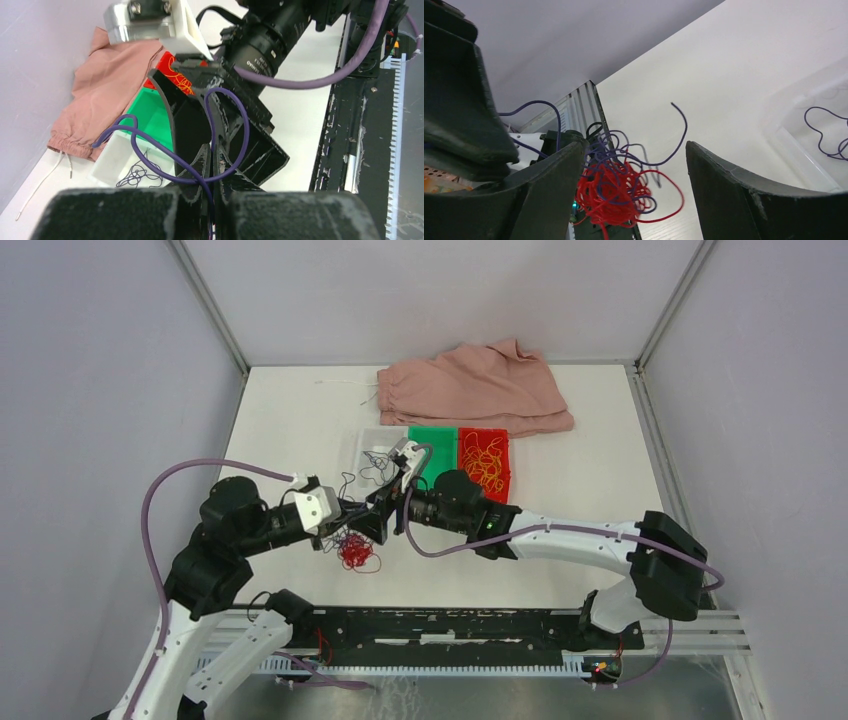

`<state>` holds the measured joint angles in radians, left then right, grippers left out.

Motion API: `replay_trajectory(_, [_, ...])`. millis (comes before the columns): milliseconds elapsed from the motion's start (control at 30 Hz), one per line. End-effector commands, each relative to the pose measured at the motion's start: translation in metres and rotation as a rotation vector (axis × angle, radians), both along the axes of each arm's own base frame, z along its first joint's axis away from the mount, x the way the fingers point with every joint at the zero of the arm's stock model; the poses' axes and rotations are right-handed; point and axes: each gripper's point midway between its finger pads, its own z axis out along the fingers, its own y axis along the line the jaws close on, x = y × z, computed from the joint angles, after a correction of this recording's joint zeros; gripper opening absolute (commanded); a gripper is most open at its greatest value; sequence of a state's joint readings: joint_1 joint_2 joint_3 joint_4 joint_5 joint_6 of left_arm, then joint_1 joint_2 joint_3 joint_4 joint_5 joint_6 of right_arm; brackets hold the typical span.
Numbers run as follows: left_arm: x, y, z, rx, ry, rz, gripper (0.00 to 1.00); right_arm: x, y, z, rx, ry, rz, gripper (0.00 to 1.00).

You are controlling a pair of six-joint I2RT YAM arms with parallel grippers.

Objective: Untangle the cables

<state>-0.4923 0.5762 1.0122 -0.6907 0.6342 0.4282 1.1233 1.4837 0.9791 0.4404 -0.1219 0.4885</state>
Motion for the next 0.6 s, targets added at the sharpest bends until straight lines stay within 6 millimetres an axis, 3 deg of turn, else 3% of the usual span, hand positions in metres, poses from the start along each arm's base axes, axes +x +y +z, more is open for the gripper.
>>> replay_trajectory(0, [0.000, -0.002, 0.026, -0.054, -0.035, 0.000, 0.03, 0.004, 0.014, 0.048, 0.169, -0.015, -0.005, 0.81])
replay_trajectory(333, [0.003, -0.002, 0.030, -0.053, -0.048, 0.007, 0.03, 0.005, -0.008, 0.019, 0.128, 0.072, -0.079, 0.79])
replay_trajectory(567, [0.004, -0.002, 0.028, -0.048, -0.046, 0.010, 0.03, -0.009, -0.013, 0.037, 0.178, 0.008, -0.042, 0.79])
